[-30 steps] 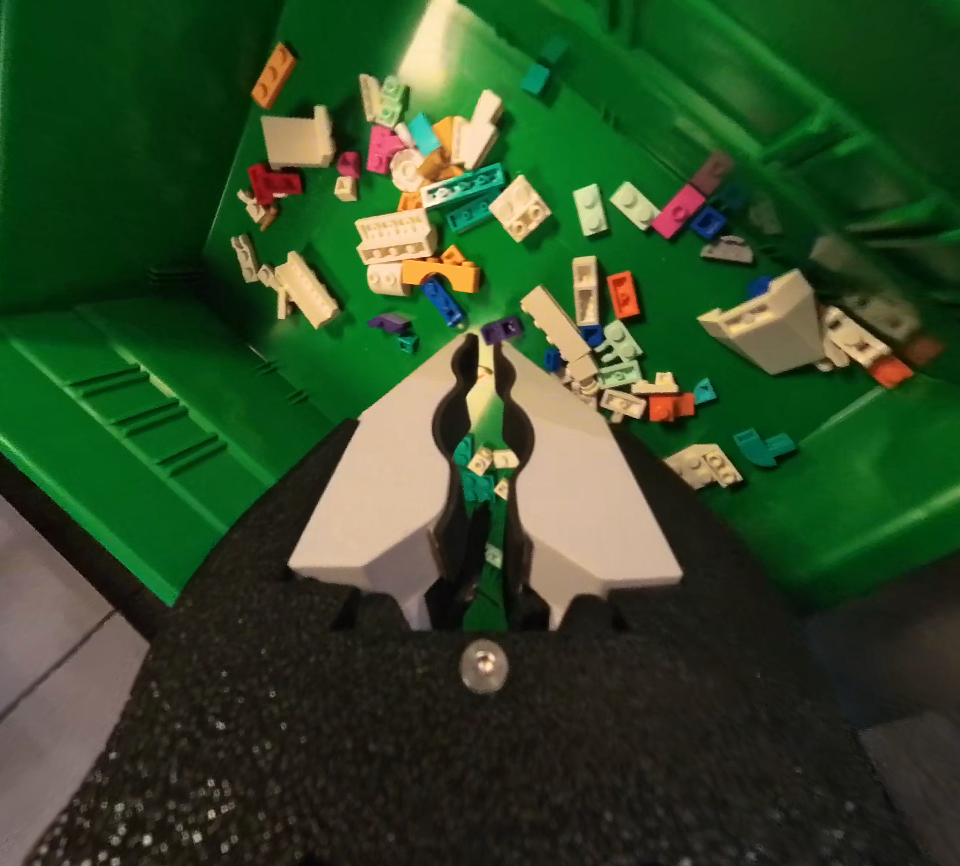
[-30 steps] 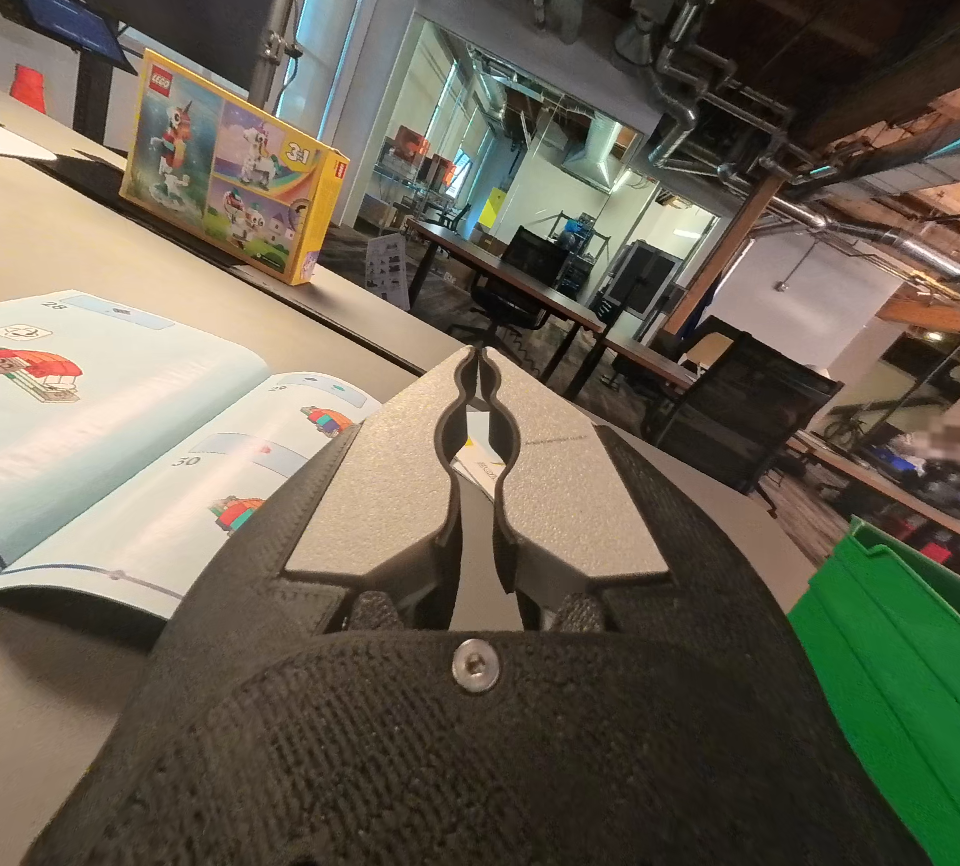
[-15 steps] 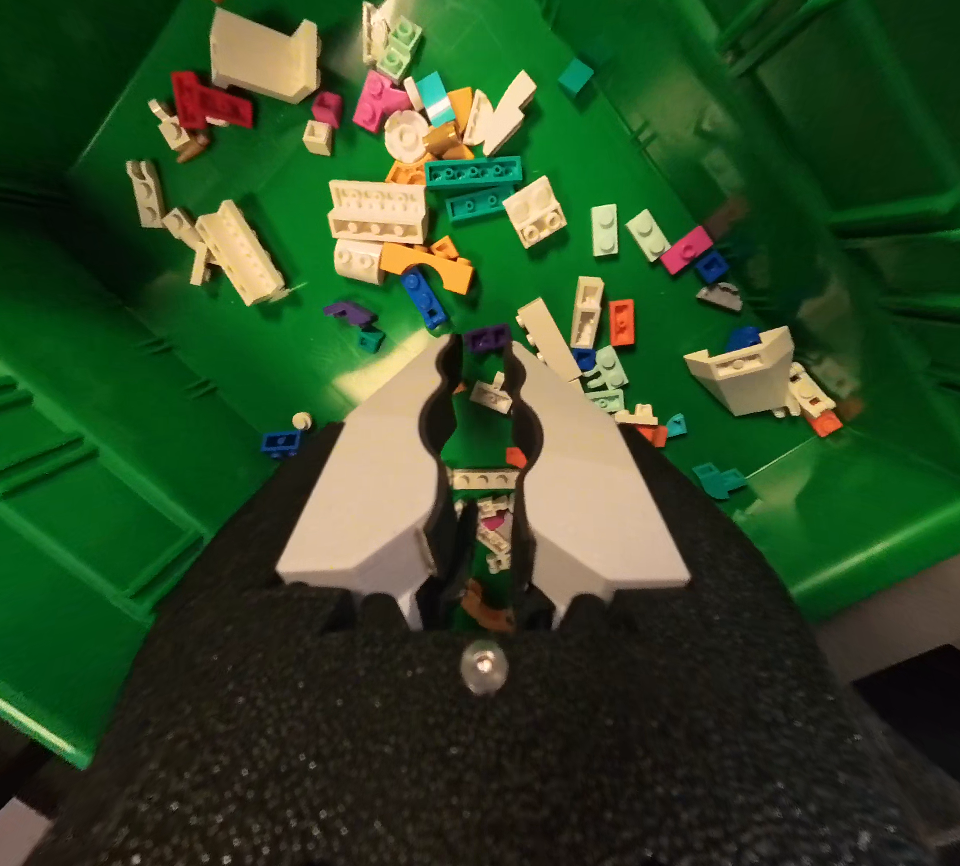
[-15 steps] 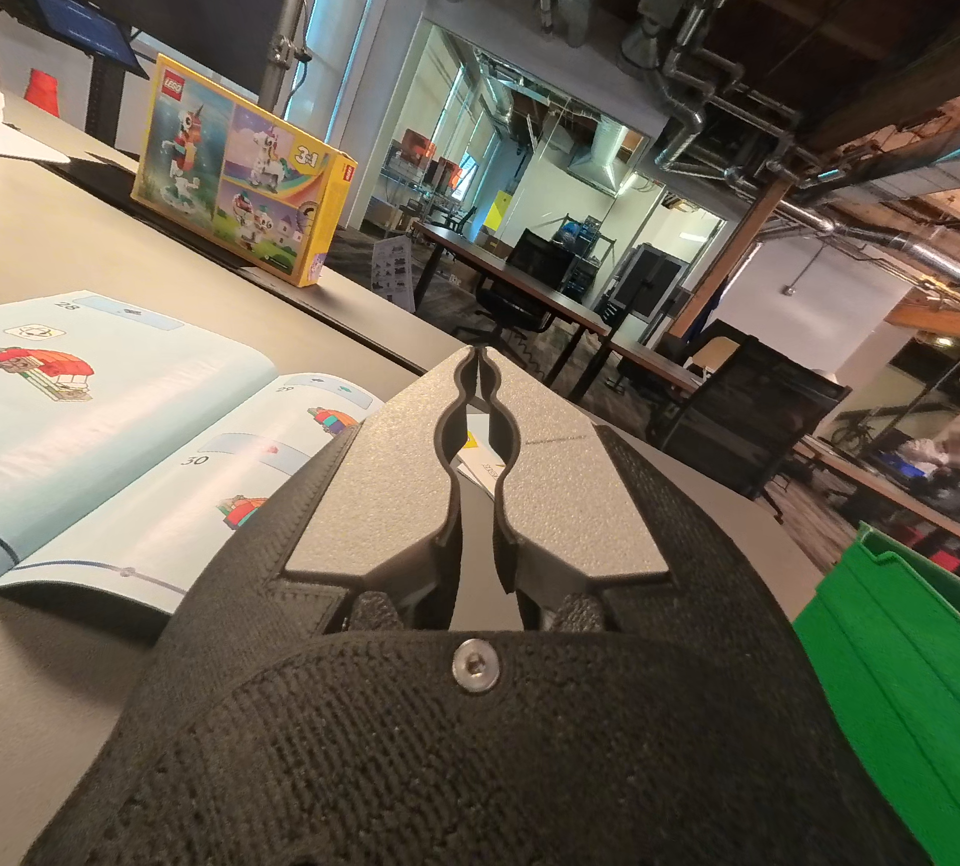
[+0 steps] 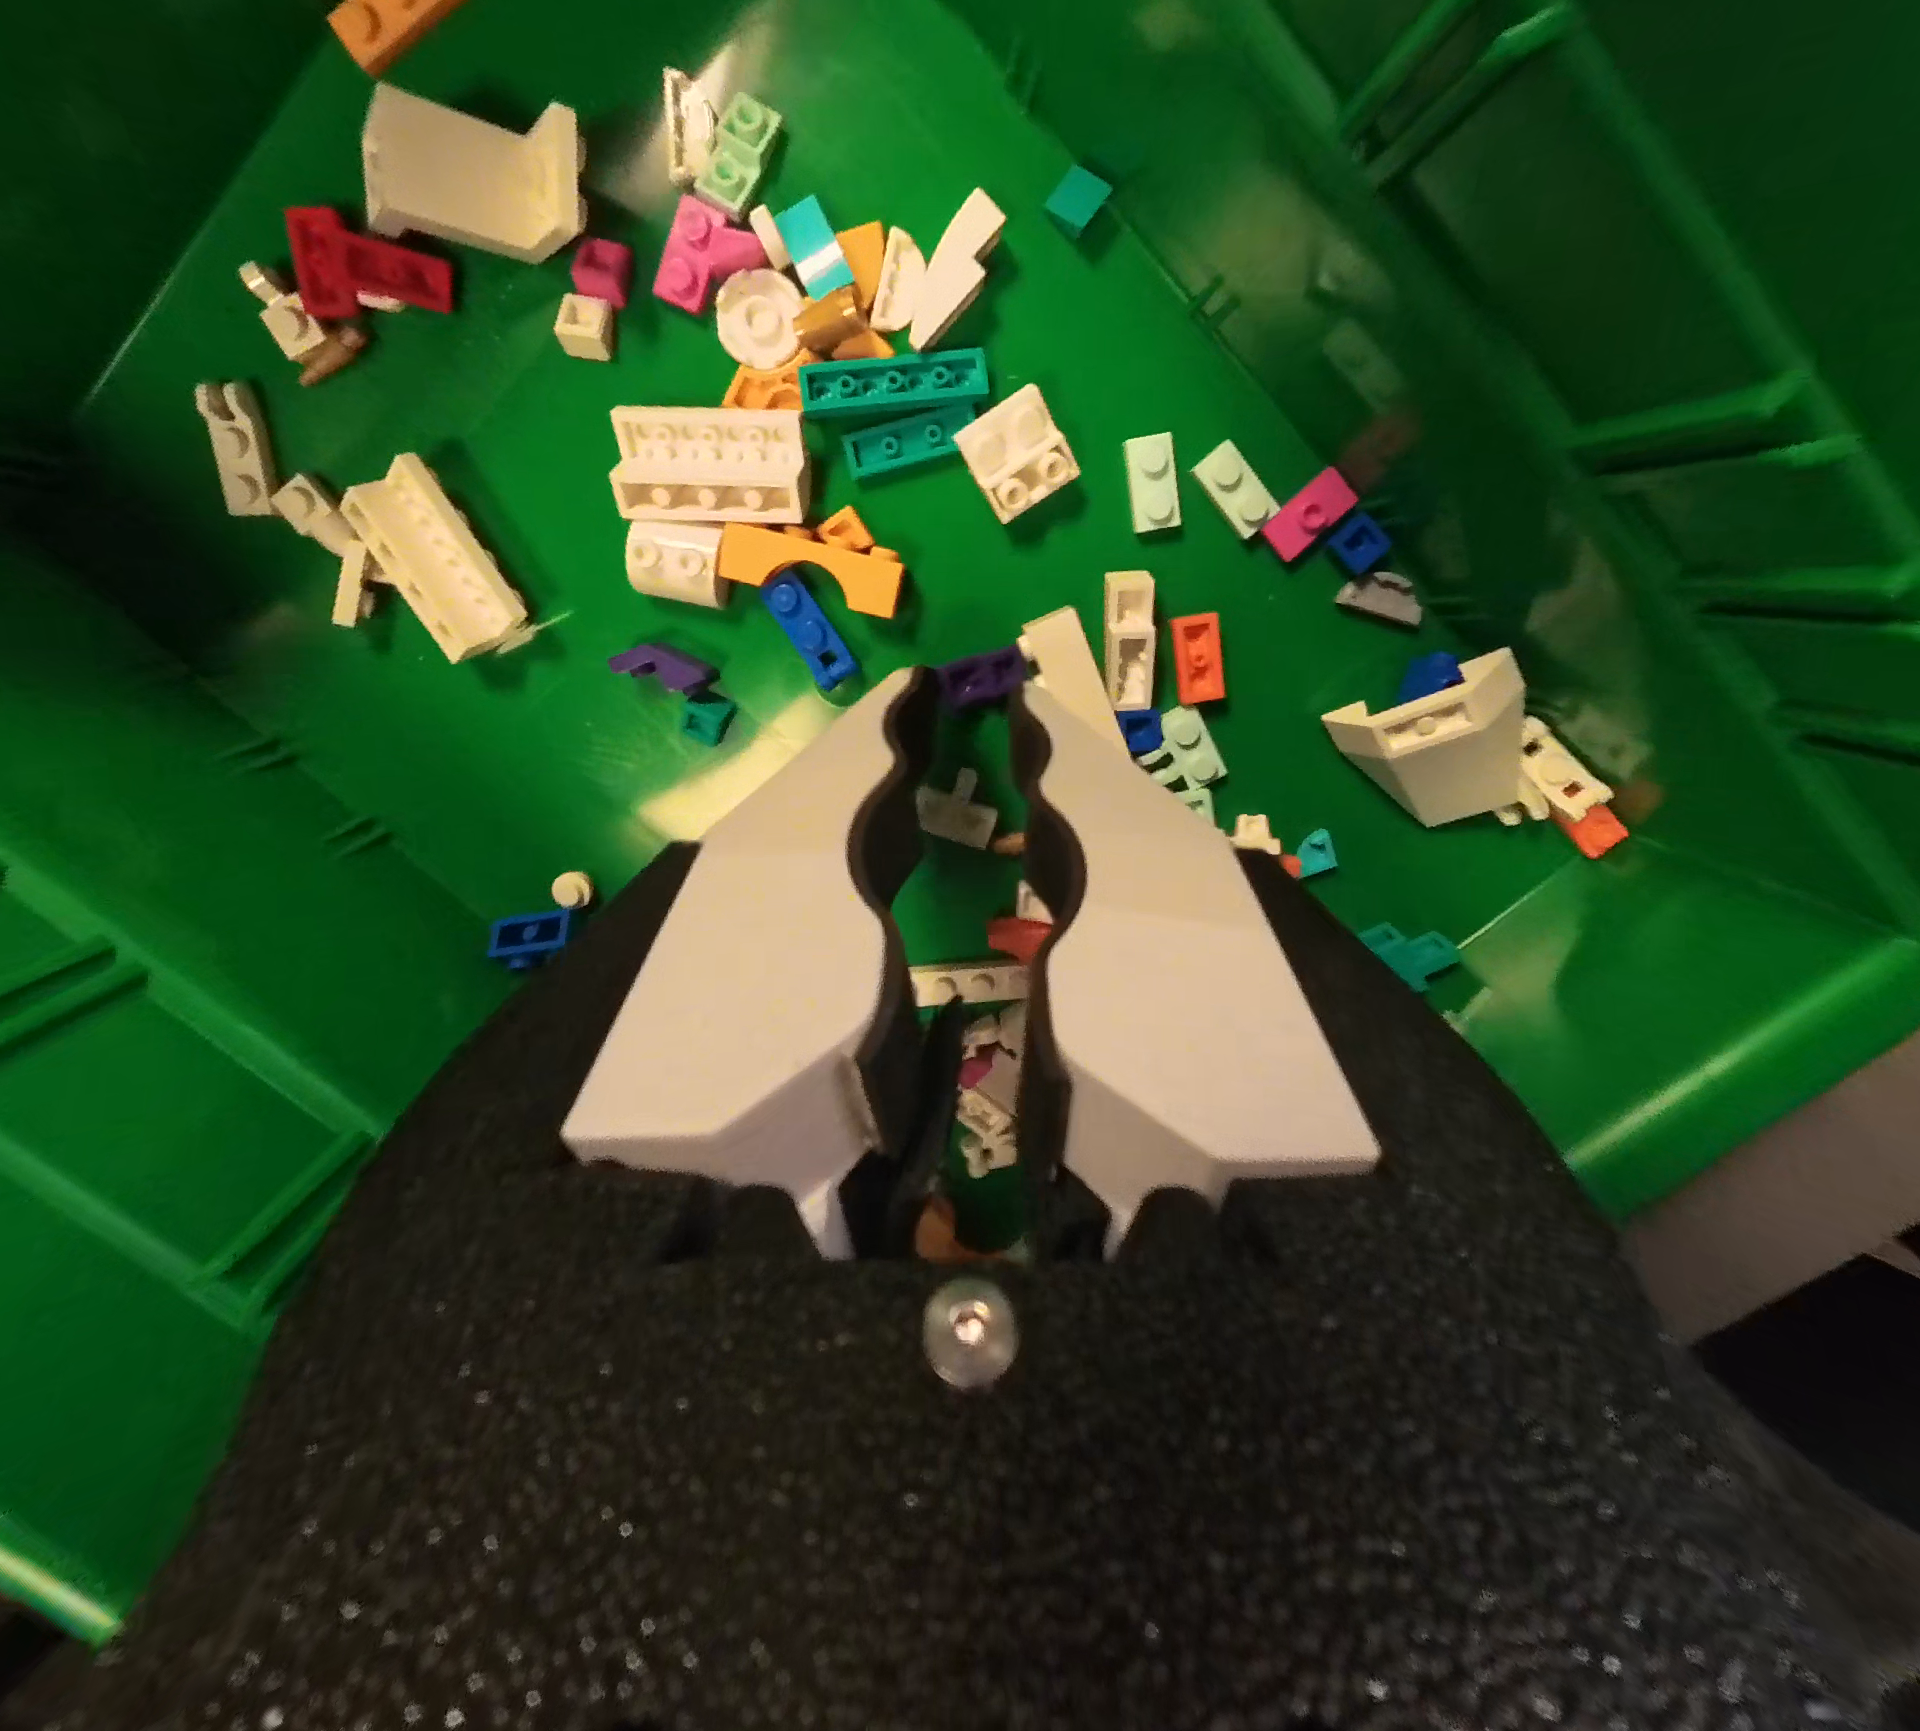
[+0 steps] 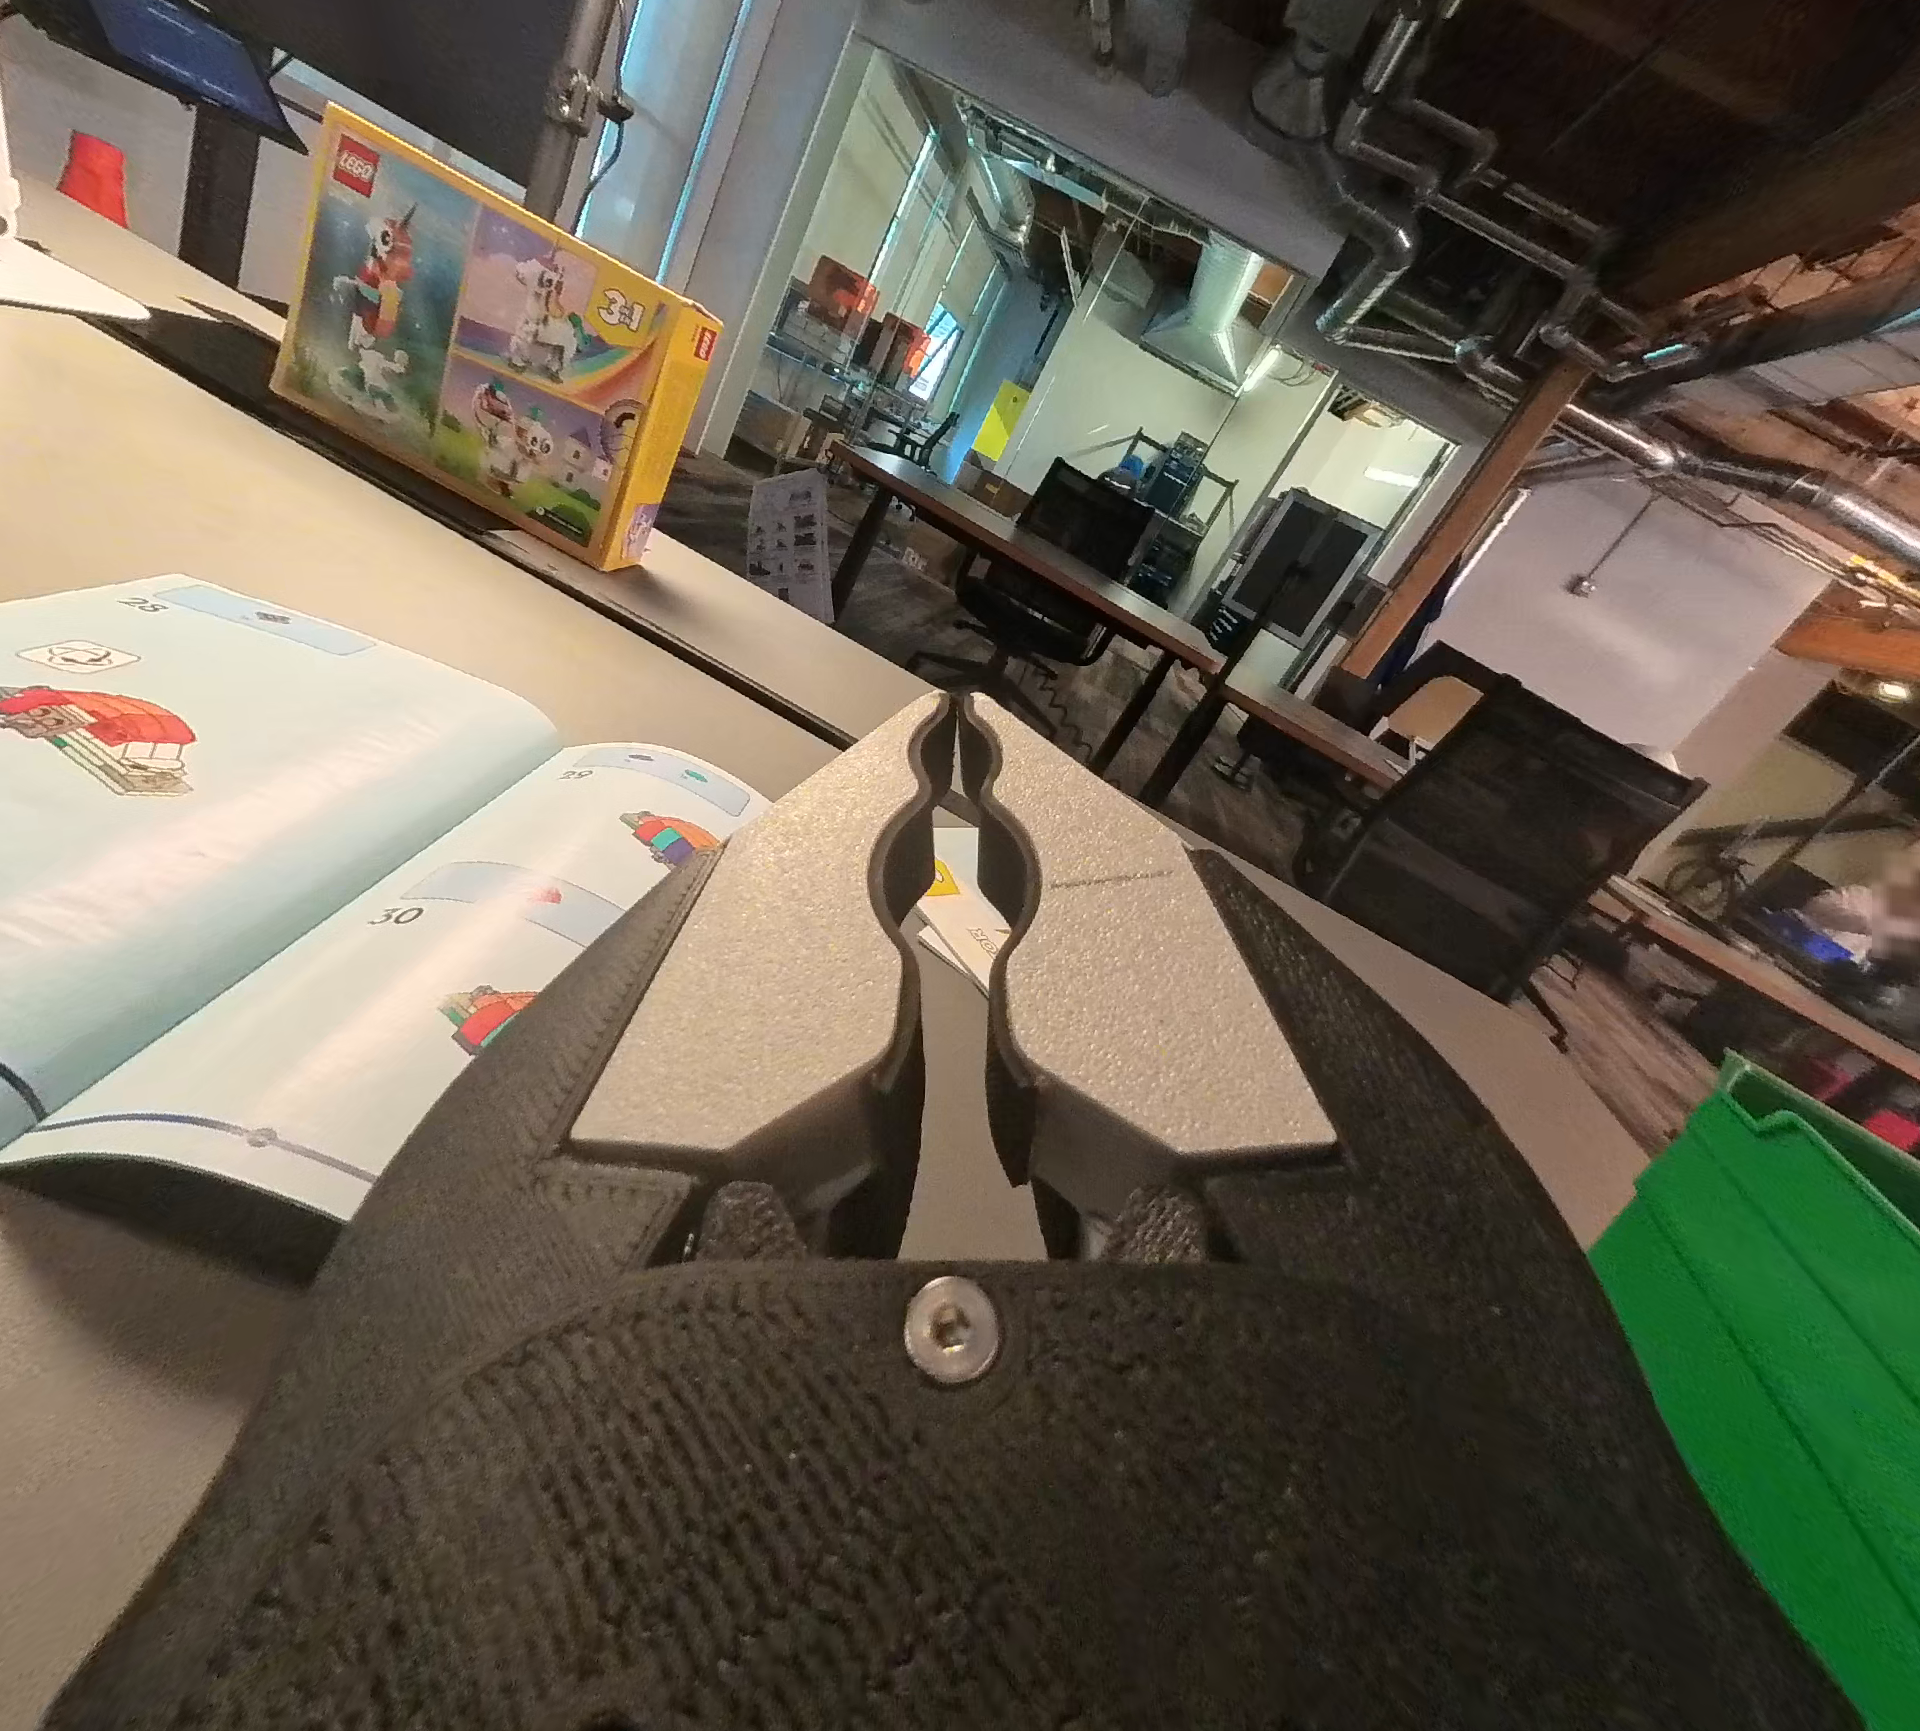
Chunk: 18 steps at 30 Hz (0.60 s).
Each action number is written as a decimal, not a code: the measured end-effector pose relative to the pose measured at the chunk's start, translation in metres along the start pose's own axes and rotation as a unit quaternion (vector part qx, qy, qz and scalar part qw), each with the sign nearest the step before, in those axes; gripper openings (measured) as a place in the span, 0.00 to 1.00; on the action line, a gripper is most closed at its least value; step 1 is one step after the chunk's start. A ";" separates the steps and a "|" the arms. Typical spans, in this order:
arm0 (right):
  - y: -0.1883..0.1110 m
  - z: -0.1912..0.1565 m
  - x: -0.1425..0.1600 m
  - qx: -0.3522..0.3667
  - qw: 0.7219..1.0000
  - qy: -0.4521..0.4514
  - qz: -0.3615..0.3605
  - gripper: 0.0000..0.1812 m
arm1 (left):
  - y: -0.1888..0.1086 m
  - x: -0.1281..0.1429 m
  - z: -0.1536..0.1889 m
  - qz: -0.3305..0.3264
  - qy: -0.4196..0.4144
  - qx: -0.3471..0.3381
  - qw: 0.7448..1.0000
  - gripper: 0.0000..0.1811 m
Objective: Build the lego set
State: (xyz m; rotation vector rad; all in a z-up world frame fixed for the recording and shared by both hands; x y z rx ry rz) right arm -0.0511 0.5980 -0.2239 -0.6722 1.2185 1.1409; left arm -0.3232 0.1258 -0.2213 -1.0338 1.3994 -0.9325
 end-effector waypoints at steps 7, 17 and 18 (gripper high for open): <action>0.000 0.000 0.000 -0.002 1.000 0.000 0.000 0.00 | -0.026 -0.007 0.006 0.030 0.032 -0.073 0.996 0.00; -0.001 0.002 -0.001 0.001 1.000 0.008 0.003 0.00 | -0.089 -0.070 0.069 0.208 0.139 -0.175 0.952 0.00; 0.000 0.002 -0.001 0.001 1.000 0.007 0.003 0.00 | -0.093 -0.079 0.082 0.231 0.151 -0.169 0.946 0.00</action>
Point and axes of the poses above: each gripper's, where its closed fingertips meet, y out along the fingers, x out of its underside, z = x × y across the jaws, the point moved 10 cm from there along -y, back along the fingers, and after that the axes turned 12 degrees about y, right-handed, at the moved point
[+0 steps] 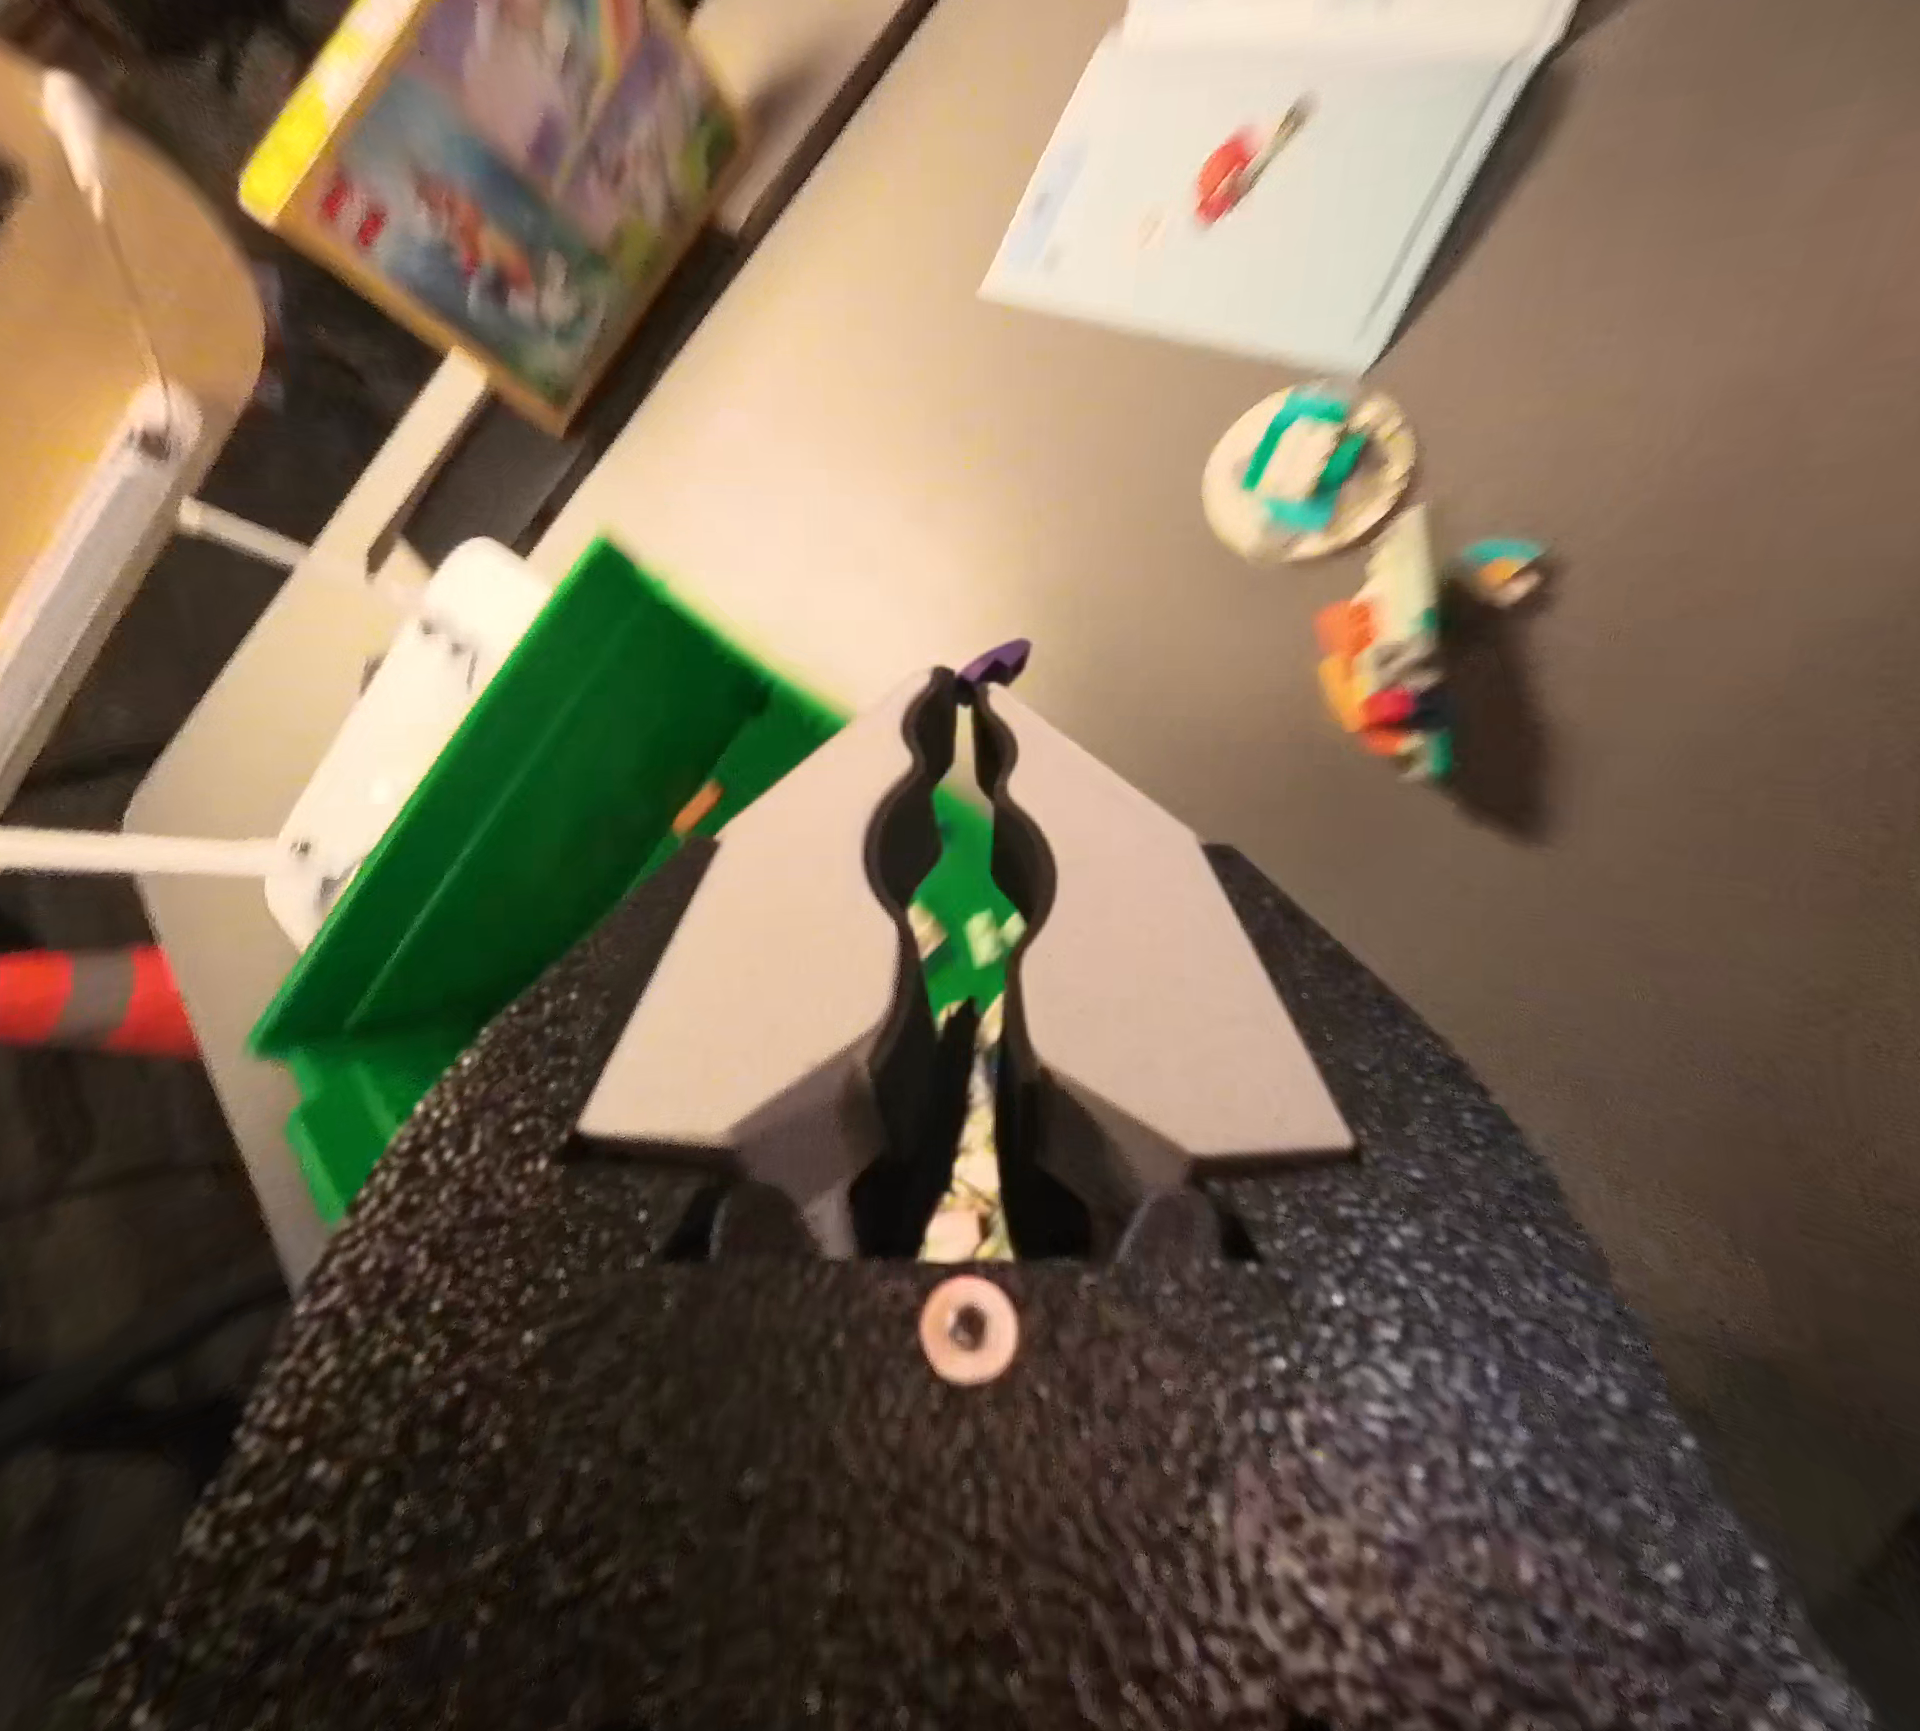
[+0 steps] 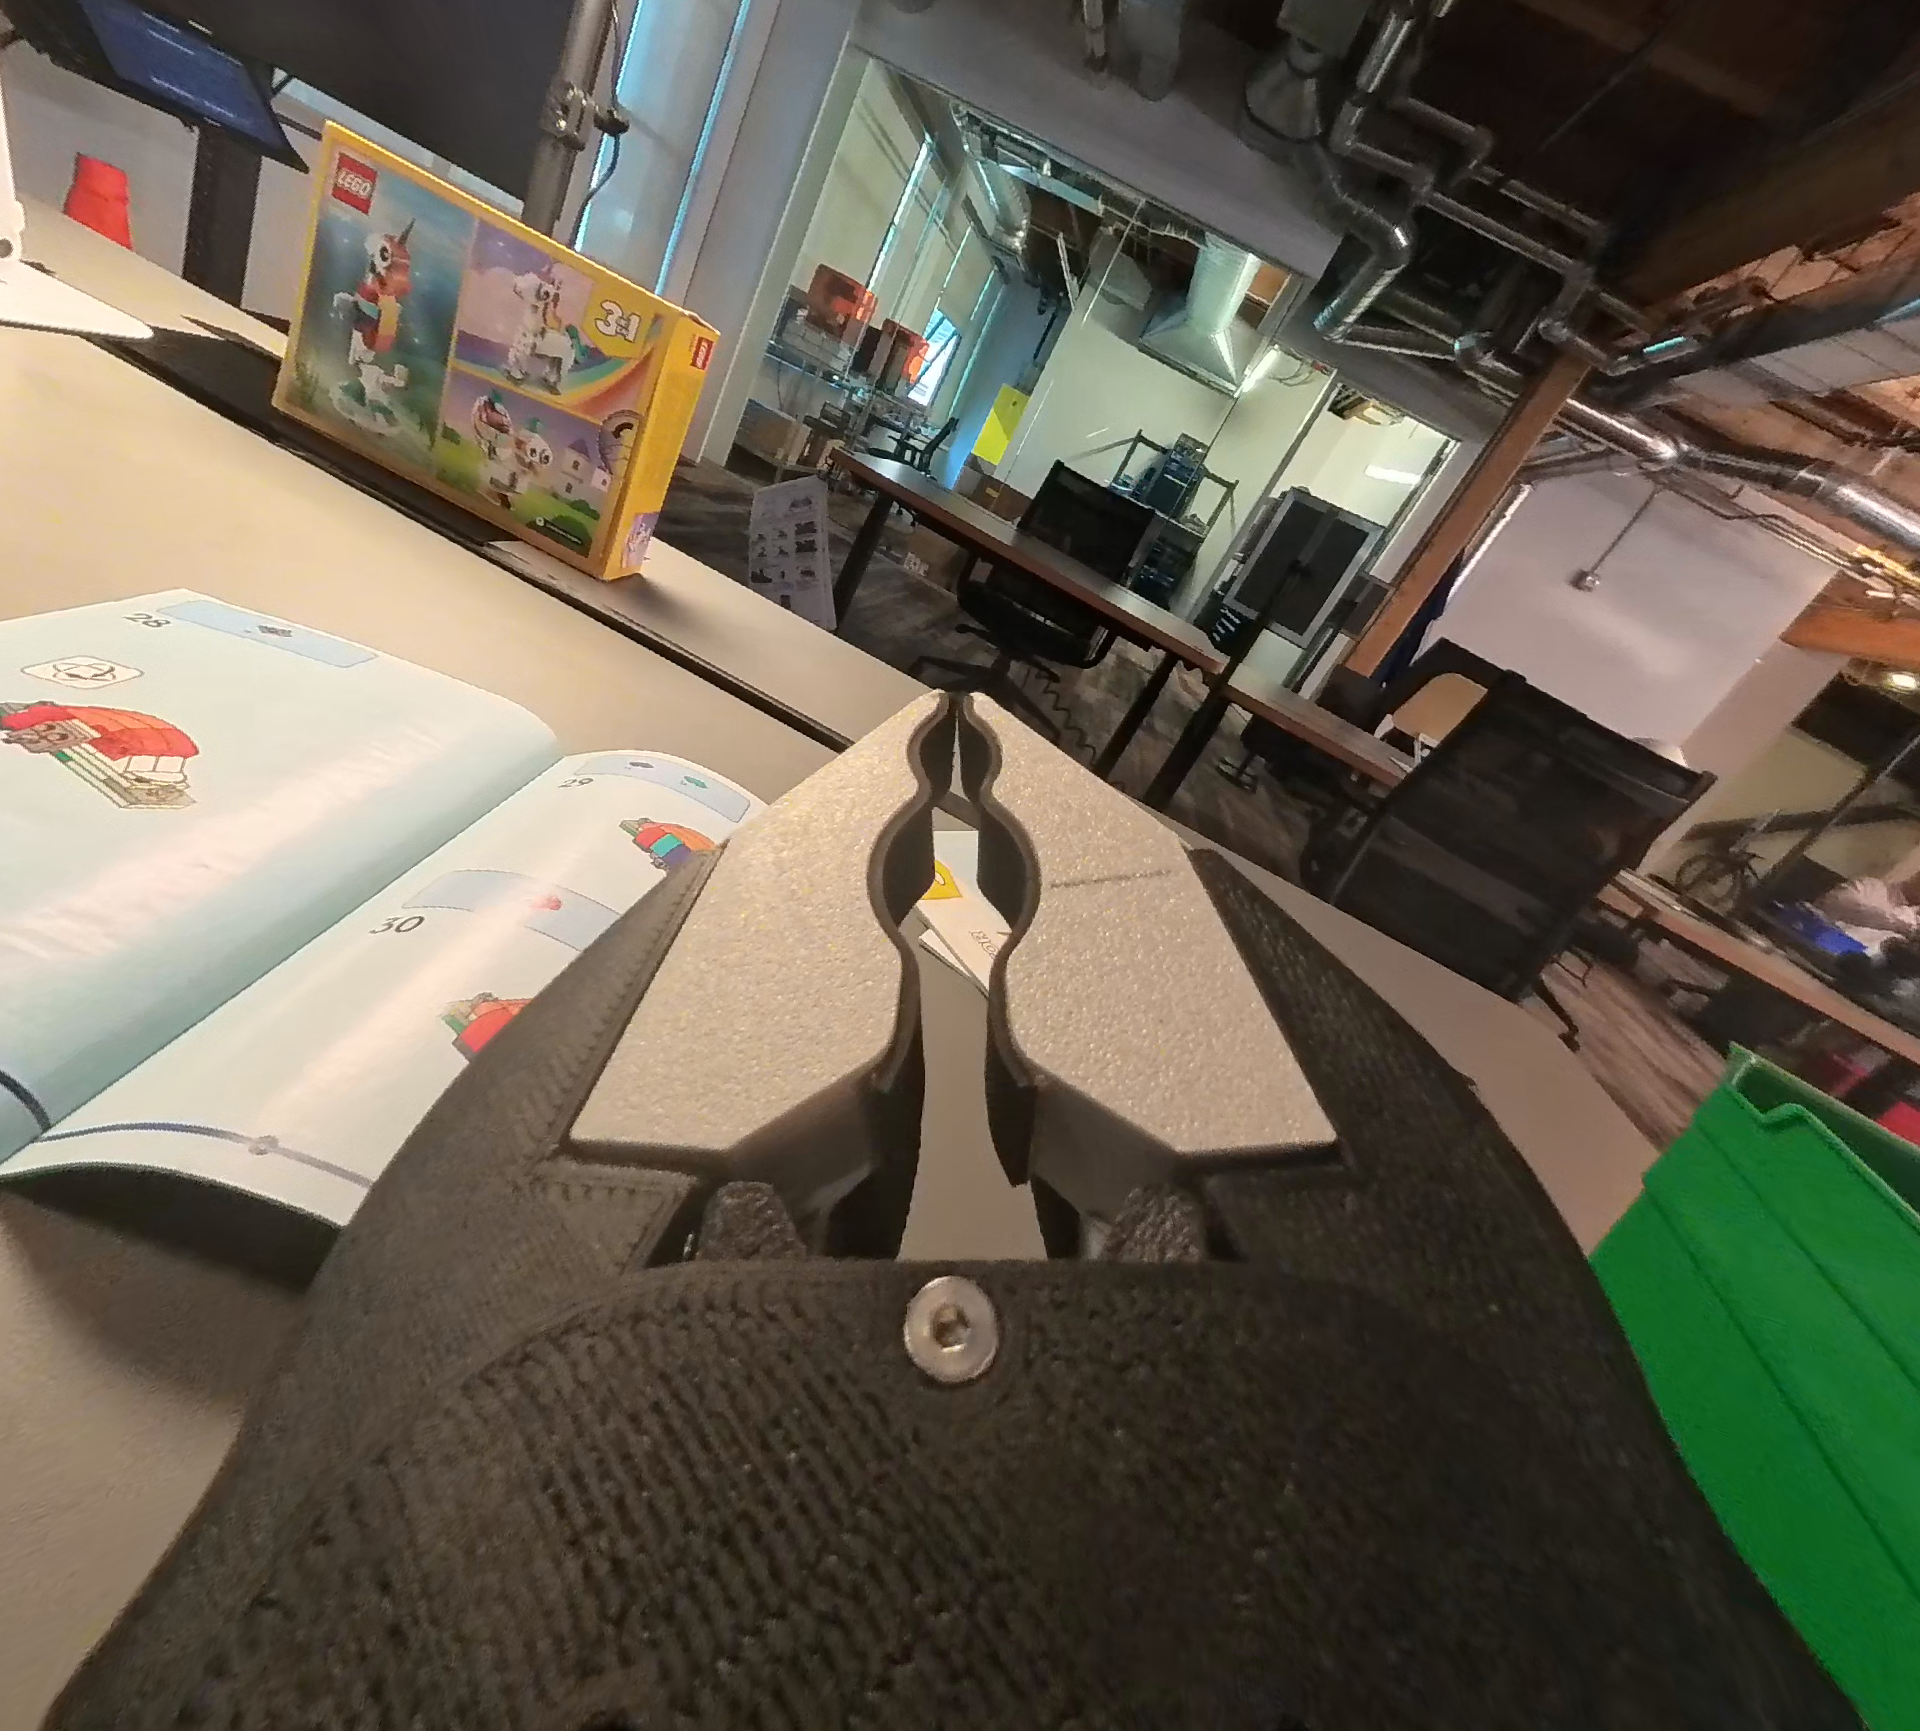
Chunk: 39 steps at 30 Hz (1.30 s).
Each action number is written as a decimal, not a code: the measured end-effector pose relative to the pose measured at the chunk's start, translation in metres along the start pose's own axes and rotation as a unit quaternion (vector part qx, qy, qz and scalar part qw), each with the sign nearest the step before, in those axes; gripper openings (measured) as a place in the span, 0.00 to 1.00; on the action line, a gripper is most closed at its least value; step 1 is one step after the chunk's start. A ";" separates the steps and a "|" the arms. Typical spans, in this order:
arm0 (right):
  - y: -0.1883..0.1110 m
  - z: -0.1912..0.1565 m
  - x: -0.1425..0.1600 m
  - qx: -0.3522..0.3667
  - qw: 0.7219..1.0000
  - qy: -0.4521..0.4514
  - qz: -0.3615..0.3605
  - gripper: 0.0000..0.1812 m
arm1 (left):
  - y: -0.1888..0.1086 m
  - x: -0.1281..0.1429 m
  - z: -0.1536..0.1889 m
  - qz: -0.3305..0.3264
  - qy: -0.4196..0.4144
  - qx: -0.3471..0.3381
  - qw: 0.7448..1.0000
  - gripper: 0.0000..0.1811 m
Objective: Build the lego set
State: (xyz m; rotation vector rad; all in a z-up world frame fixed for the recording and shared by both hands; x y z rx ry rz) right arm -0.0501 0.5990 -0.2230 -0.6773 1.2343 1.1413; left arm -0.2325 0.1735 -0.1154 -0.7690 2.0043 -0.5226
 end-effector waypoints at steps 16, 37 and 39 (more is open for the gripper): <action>-0.002 -0.005 -0.002 -0.032 0.999 -0.008 0.012 0.00 | 0.130 -0.085 0.127 0.040 -0.003 0.266 0.963 0.00; -0.002 -0.003 -0.001 -0.025 1.000 -0.003 0.009 0.00 | 0.015 -0.054 0.042 0.077 -0.066 0.089 0.991 0.14; -0.002 -0.004 -0.001 -0.024 1.000 -0.004 0.009 0.00 | -0.020 -0.031 0.002 0.029 -0.049 -0.044 0.997 0.09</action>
Point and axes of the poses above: each gripper's, where its closed fingertips meet, y out along the fingers, x out of its underside, z = x × y across the jaws, the point moved 10 cm from there along -y, back along the fingers, and after that the axes turned 12 degrees about y, right-handed, at the moved point
